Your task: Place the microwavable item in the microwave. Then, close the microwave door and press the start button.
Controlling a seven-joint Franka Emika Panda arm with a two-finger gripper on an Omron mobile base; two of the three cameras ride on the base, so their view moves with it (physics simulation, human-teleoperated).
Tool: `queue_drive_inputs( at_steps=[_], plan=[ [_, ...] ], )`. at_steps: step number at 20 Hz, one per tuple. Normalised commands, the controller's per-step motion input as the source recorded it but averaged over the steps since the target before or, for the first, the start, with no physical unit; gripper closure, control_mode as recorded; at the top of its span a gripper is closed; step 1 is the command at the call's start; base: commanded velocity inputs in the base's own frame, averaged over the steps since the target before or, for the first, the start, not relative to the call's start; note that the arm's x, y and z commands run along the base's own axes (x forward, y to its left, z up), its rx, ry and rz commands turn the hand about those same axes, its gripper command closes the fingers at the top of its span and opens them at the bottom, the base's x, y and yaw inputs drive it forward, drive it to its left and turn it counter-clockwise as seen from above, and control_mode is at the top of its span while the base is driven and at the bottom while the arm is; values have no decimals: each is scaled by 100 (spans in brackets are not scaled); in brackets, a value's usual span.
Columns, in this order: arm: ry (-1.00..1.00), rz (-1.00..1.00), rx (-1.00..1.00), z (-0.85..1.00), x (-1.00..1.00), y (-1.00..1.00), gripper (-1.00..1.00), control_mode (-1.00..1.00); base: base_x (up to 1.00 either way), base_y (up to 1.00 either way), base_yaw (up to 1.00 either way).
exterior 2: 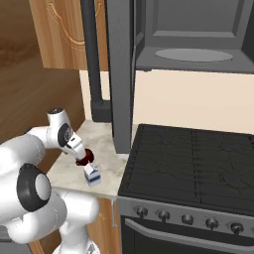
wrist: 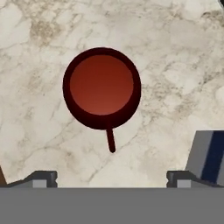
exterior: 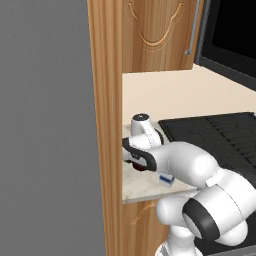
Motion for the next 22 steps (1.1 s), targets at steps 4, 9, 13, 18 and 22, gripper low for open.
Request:
queue_drive_inputs(
  at_steps=[4, 9, 13, 18, 22],
  plan=[
    [0, 0, 0, -19, 22, 0, -100, -100, 0, 0, 0],
    [0, 0, 0, -25, 2, 0, -100, -100, 0, 0, 0],
    [0, 0, 0, -30, 6, 0, -100, -100, 0, 0, 0],
    [0, 0, 0, -25, 0, 0, -100, -100, 0, 0, 0],
    [0, 0, 0, -24, 3, 0, -100, -100, 0, 0, 0]
  ],
)
